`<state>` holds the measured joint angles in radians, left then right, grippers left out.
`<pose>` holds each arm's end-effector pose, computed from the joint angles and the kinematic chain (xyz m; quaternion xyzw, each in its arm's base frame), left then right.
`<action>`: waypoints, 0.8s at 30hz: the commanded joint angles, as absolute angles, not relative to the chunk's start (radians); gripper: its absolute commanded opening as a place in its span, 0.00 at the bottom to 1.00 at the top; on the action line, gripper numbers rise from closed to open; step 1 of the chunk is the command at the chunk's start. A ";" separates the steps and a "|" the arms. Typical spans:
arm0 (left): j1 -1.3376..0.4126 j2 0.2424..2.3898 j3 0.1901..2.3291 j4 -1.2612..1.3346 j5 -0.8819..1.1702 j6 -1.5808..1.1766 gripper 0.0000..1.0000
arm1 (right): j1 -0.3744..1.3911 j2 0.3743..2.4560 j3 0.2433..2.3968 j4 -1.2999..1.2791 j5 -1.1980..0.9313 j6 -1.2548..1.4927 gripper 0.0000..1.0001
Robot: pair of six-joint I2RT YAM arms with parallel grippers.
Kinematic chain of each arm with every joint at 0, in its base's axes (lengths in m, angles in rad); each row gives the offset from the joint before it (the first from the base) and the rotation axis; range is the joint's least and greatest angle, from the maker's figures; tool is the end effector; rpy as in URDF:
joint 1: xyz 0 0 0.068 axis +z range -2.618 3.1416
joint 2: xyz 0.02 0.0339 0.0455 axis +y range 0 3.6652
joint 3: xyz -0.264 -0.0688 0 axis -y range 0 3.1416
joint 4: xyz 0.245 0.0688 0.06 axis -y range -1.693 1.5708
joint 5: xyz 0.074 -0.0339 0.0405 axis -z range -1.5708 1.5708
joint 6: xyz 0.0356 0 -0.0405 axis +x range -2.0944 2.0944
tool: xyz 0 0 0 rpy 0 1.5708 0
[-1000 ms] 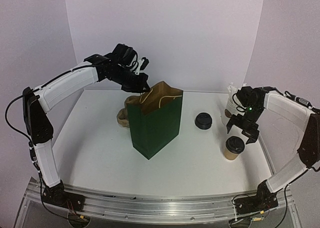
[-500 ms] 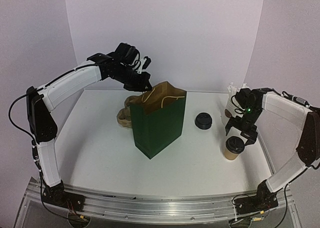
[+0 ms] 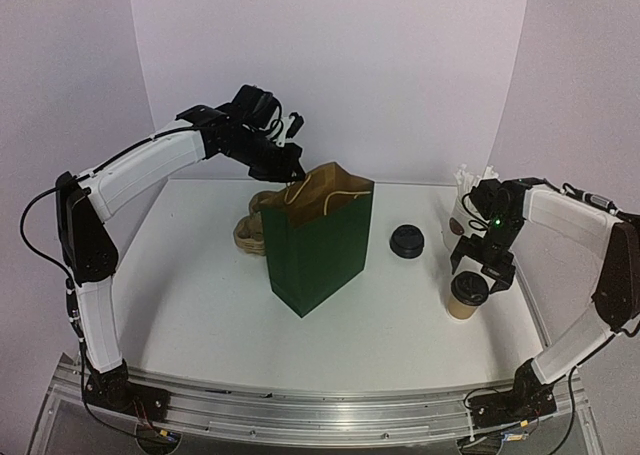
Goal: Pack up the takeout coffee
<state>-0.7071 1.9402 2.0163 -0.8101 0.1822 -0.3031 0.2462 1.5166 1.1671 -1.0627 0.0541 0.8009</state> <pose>0.3273 -0.2881 0.3651 0.2188 0.8840 -0.2685 0.3139 0.2659 0.0648 0.2414 0.2749 0.9578 0.0162 0.0821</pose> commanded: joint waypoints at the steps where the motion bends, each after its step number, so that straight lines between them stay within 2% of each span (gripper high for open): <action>1: -0.709 1.959 2.061 -0.800 0.191 -0.285 0.00 | 0.244 1.515 1.140 -1.065 0.051 0.798 0.98; 24: -0.709 1.955 2.052 -0.795 0.197 -0.273 0.00 | 0.244 1.500 1.146 -1.062 0.046 0.799 0.87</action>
<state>-0.7071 1.9503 2.0274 -0.8097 0.1894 -0.2871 0.2462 1.5166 1.1271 -1.0592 0.0521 0.8005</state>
